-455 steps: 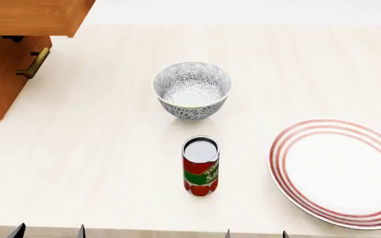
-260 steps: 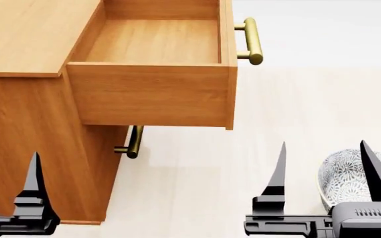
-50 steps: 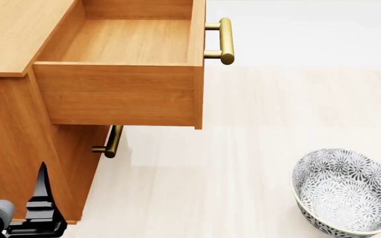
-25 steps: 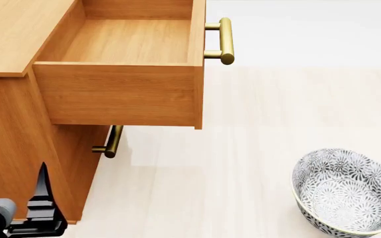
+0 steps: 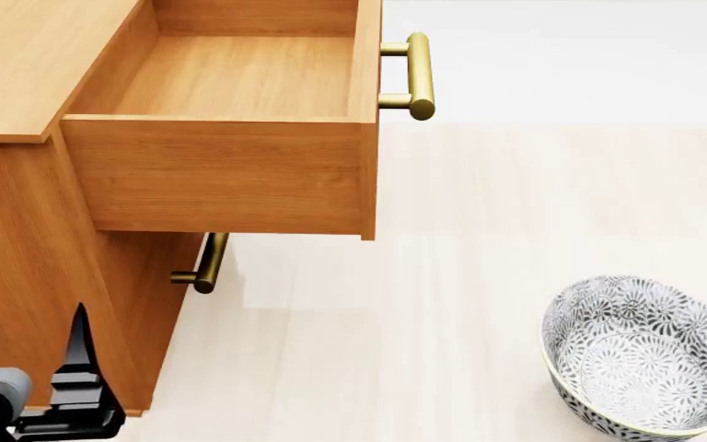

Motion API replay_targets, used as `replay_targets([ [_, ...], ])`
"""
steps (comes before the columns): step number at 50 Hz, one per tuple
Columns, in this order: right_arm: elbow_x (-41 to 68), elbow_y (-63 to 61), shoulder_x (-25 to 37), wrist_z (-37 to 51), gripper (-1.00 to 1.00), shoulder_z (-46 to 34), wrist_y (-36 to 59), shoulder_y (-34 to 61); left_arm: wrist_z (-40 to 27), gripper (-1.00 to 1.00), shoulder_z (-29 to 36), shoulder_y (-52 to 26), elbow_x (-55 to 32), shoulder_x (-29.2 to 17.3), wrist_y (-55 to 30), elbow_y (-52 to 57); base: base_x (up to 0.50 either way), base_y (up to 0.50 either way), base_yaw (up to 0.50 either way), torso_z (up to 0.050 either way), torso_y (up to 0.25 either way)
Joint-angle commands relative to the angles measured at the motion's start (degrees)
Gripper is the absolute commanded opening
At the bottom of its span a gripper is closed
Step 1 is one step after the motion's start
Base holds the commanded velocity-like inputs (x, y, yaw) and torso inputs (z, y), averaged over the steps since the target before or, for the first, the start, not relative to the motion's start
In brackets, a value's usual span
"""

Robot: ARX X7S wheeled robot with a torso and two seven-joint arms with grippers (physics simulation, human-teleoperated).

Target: Put the ketchup in the top drawer of the cabinet.

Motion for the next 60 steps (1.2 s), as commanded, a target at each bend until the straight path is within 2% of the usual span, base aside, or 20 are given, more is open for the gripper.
replay_targets([
  [1,2.01,-2.9,-0.64,-0.16,1.0,-0.57,-0.4,-0.68,-0.27,1.0,0.05,-0.06,-0.26,-0.16,0.08,-0.37,0.0,0.0,0.0,0.0,0.0],
  [7,3.25,-5.83,-0.74,0.27,1.0,-0.76,0.11,-1.4,-0.28,1.0,0.08,-0.07,-0.43,-0.15,0.41,-0.95,0.0,0.0,0.0,0.0,0.0],
  [14,1.7,-1.07,-1.3,-1.23,1.0,-1.76,-3.28,0.04,-0.35,1.0,0.19,-0.21,-0.64,-0.16,0.47,-1.38,0.0,0.0,0.0,0.0,0.0],
  [32,-1.17,-1.29,0.02,1.87,1.0,-3.6,0.07,0.51,-0.65,1.0,0.55,-0.54,-0.91,-0.3,0.66,-2.01,0.0,0.0,0.0,0.0,0.0],
  [60,-5.66,8.4,1.3,3.92,1.0,-5.87,-1.03,4.4,-0.9,1.0,0.92,-0.79,-1.33,-0.57,1.44,-3.33,0.0,0.0,0.0,0.0,0.0],
])
